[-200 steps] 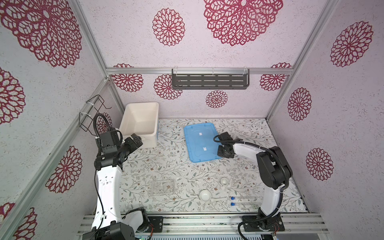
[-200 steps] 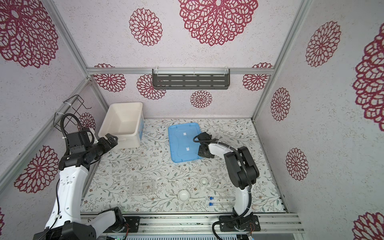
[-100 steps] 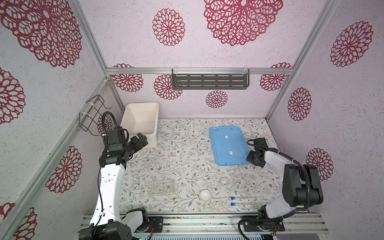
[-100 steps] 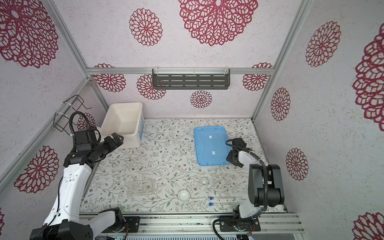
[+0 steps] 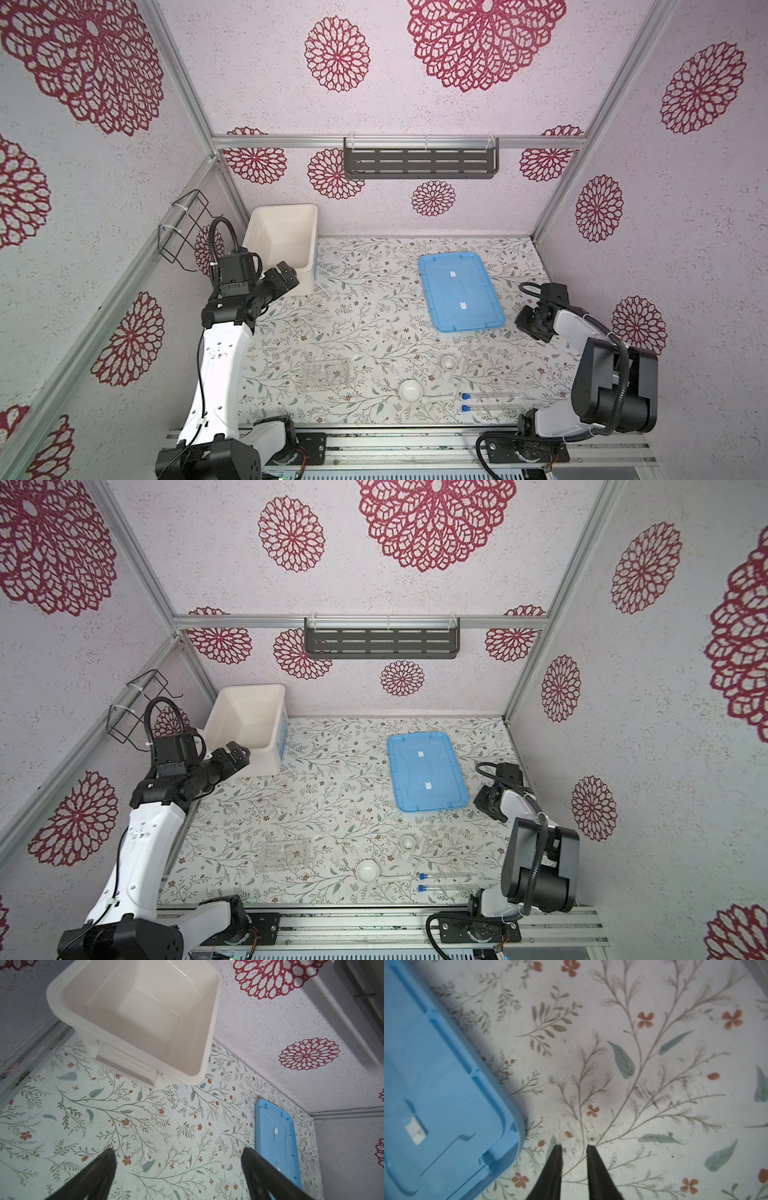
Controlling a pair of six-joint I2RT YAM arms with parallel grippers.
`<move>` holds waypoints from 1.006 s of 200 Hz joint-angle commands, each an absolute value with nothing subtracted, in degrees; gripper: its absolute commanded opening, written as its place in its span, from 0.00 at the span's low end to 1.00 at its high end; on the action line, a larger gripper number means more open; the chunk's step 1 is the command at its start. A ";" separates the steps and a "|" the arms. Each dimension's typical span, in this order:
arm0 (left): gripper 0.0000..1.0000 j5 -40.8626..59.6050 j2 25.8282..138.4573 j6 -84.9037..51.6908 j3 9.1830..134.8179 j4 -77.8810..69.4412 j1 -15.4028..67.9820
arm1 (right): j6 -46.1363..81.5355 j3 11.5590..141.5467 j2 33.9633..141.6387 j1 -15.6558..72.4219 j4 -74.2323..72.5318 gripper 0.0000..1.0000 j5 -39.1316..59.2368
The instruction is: Organize the chemistry lab equipment
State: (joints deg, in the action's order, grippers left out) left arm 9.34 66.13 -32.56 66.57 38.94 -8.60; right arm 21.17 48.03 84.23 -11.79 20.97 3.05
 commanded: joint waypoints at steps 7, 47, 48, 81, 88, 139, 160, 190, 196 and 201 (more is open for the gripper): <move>0.97 8.08 66.40 -32.82 67.93 39.02 -8.12 | 17.13 49.15 83.27 -10.47 20.46 0.32 8.50; 0.97 8.13 66.71 -32.97 67.52 39.20 -7.79 | 15.65 51.09 88.80 -8.44 22.03 0.29 10.52; 0.97 8.11 66.71 -33.01 67.51 39.20 -7.76 | 15.65 51.12 88.96 -8.35 22.13 0.29 10.45; 0.97 7.91 66.62 -33.14 66.98 39.20 -7.71 | 16.72 53.09 92.01 -6.99 23.58 0.21 8.13; 0.97 7.87 66.62 -33.15 66.97 39.15 -7.71 | 17.04 53.17 92.19 -6.94 23.48 0.20 7.60; 0.97 7.73 66.71 -33.21 66.29 38.93 -7.59 | 19.67 54.67 95.09 -6.94 24.09 0.12 4.44; 0.97 7.90 66.80 -33.31 65.97 38.81 -7.58 | 23.22 55.14 95.91 -6.94 24.72 0.11 3.55; 0.97 7.62 66.80 -33.11 66.01 39.11 -7.58 | 28.22 55.16 96.13 -6.94 24.16 0.05 2.20; 0.97 7.59 66.80 -33.02 65.96 39.10 -7.64 | 29.24 54.96 96.00 -6.94 23.81 0.03 1.78; 0.97 7.64 66.76 -32.97 65.97 39.14 -7.64 | 30.01 54.73 95.83 -7.01 23.49 0.02 1.67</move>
State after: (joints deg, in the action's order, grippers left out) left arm 8.23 66.70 -32.67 66.57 38.94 -8.10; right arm 24.34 54.52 95.37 -6.94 22.48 4.97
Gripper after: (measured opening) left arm 0.974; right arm 0.055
